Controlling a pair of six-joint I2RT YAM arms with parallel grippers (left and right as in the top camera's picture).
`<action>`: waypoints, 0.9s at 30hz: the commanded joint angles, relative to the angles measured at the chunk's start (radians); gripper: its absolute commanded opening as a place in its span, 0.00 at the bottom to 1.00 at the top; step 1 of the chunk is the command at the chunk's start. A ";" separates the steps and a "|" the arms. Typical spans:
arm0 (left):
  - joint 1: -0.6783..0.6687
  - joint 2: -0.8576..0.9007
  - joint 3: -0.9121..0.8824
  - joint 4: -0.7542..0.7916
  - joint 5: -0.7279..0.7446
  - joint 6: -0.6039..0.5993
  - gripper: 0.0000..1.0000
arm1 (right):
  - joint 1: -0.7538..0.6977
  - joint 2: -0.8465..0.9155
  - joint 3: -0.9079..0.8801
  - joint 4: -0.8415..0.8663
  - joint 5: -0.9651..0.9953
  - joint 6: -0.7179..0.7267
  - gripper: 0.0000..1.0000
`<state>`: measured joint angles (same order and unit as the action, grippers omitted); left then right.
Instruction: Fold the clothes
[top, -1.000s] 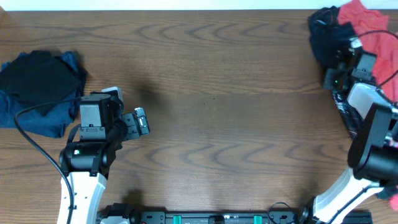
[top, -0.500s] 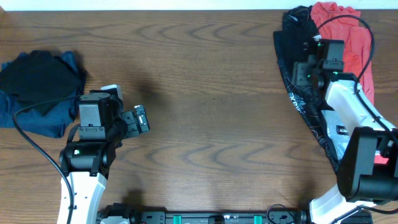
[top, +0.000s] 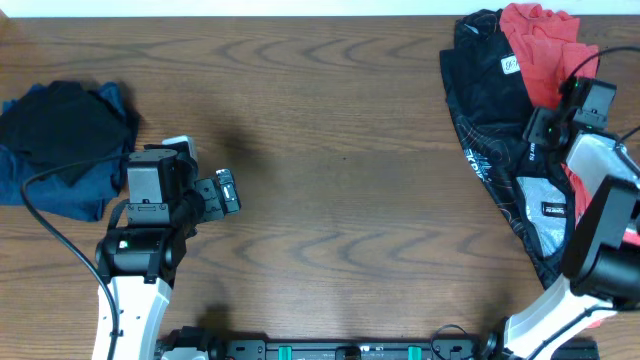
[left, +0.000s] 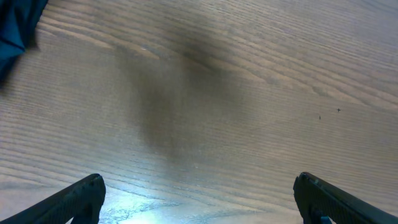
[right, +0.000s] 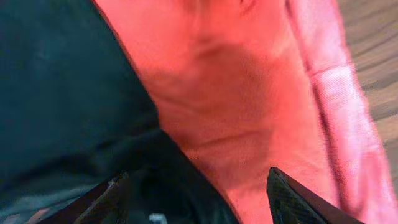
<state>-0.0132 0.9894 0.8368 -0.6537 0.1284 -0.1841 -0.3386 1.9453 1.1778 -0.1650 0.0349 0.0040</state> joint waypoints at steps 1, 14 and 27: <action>0.002 -0.002 0.013 0.000 0.007 -0.010 0.98 | -0.012 0.042 0.003 0.027 -0.119 -0.050 0.68; 0.002 -0.002 0.013 0.000 0.007 -0.010 0.98 | -0.012 0.063 0.003 0.091 -0.200 -0.054 0.12; 0.003 -0.002 0.013 0.000 0.007 -0.010 0.98 | 0.087 -0.090 0.004 -0.072 -0.488 -0.061 0.02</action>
<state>-0.0132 0.9894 0.8368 -0.6537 0.1287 -0.1844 -0.3256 1.9736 1.1763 -0.2153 -0.2821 -0.0479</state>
